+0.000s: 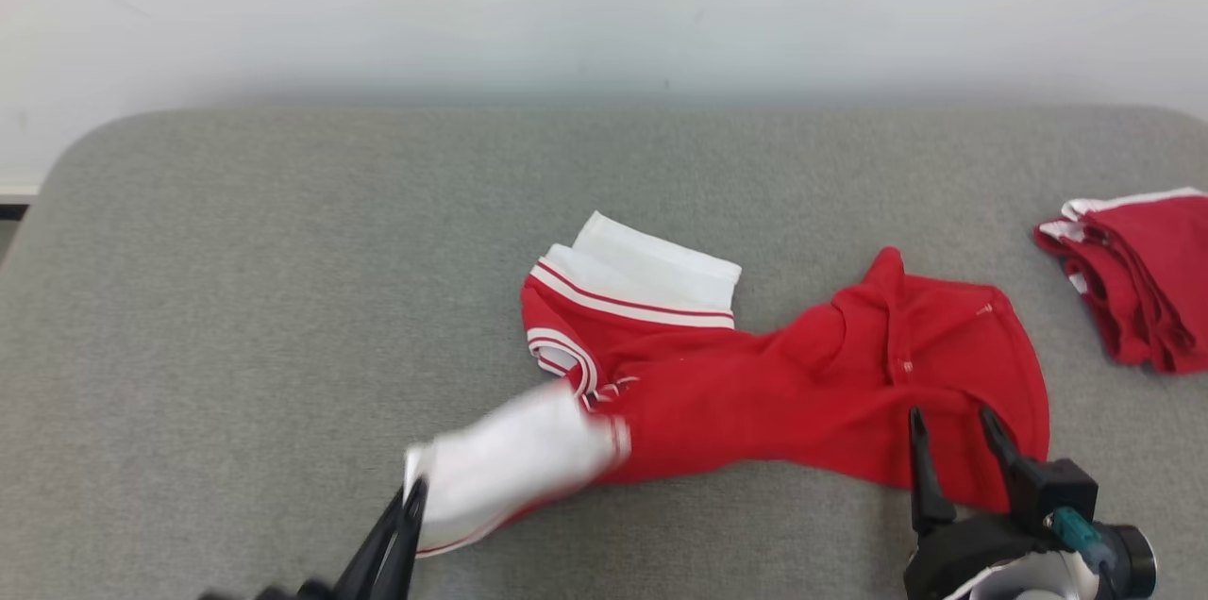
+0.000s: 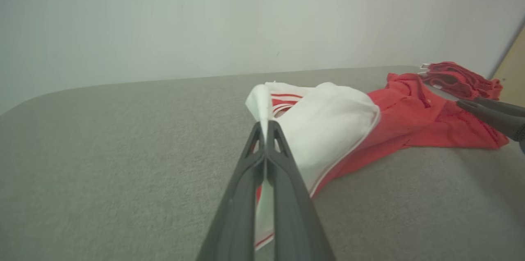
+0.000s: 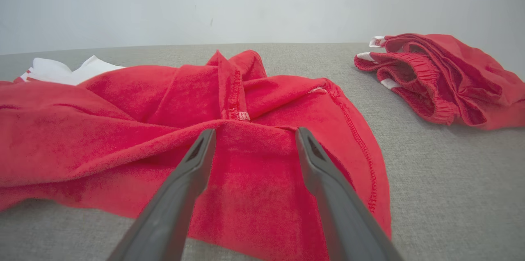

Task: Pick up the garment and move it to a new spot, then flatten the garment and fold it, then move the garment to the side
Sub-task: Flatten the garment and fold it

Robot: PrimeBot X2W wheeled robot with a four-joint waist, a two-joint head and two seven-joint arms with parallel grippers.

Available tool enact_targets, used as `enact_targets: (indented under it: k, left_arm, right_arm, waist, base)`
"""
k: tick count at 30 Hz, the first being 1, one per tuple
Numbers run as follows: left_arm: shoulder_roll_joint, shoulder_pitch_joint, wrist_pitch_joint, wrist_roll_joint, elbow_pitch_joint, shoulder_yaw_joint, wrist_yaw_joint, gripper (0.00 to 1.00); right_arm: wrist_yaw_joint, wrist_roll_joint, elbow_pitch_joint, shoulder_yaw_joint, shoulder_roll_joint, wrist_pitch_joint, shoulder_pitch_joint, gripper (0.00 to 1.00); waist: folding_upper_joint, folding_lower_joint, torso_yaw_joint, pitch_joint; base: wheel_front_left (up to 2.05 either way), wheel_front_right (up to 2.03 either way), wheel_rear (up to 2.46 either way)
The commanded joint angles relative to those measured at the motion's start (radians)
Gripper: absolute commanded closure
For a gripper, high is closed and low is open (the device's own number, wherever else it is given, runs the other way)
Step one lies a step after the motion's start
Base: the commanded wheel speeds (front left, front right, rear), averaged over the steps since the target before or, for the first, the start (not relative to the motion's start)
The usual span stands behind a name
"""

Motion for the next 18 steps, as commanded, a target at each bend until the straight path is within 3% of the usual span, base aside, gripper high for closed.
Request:
enact_targets:
  k: [1, 4, 5, 7, 9, 10, 11, 18]
  left_arm:
    - [-0.007, 0.041, -0.003, -0.015, 0.018, 0.014, 0.002, 1.0]
    - [-0.035, 0.104, -0.003, -0.021, 0.044, 0.045, 0.002, 0.98]
    - [-0.04, 0.122, -0.003, -0.025, 0.06, 0.046, 0.002, 0.91]
    - [-0.048, 0.149, -0.003, -0.032, 0.089, 0.056, 0.002, 0.88]
    - [-0.056, 0.172, -0.003, -0.033, 0.138, 0.074, 0.002, 0.6]
    - [-0.066, 0.172, -0.003, -0.038, 0.148, 0.088, 0.002, 0.07]
    - [-0.068, 0.184, -0.003, -0.036, 0.173, 0.101, 0.002, 0.0]
    - [-0.122, 0.203, -0.003, 0.029, 0.237, 0.238, 0.002, 0.0]
  right_arm:
    - [-0.003, -0.007, 0.005, -0.001, 0.002, 0.0, 0.022, 0.0]
    - [-0.003, -0.02, 0.018, -0.017, 0.001, 0.0, 0.043, 0.0]
    - [-0.003, -0.025, 0.024, -0.024, 0.002, 0.0, 0.051, 0.0]
    - [-0.003, -0.038, 0.038, -0.039, 0.002, 0.0, 0.06, 0.0]
    - [-0.003, -0.055, 0.049, -0.051, 0.002, 0.0, 0.069, 0.0]
    - [-0.003, -0.063, 0.057, -0.057, 0.002, 0.0, 0.075, 0.0]
    - [-0.003, -0.068, 0.063, -0.059, 0.002, 0.0, 0.079, 0.0]
    - [-0.003, -0.086, 0.064, -0.103, 0.002, 0.0, 0.095, 0.0]
  waist:
    - [0.0, 0.0002, 0.026, -0.041]
    - [0.0, 0.0002, 0.032, -0.065]
    - [0.0, 0.0002, 0.033, -0.075]
    - [0.0, 0.0002, 0.032, -0.089]
    - [0.0, 0.0002, 0.032, -0.099]
    - [0.0, 0.0002, 0.033, -0.103]
    - [0.0, 0.0002, 0.032, -0.107]
    - [0.0, 0.0002, 0.026, -0.106]
  base:
    - [0.0, 0.0, 0.0]
    - [0.0, 0.0, 0.0]
    - [0.0, 0.0, 0.0]
    - [0.0, 0.0, 0.0]
    - [0.0, 0.0, 0.0]
    - [0.0, 0.0, 0.0]
    - [0.0, 0.0, 0.0]
    - [0.0, 0.0, 0.0]
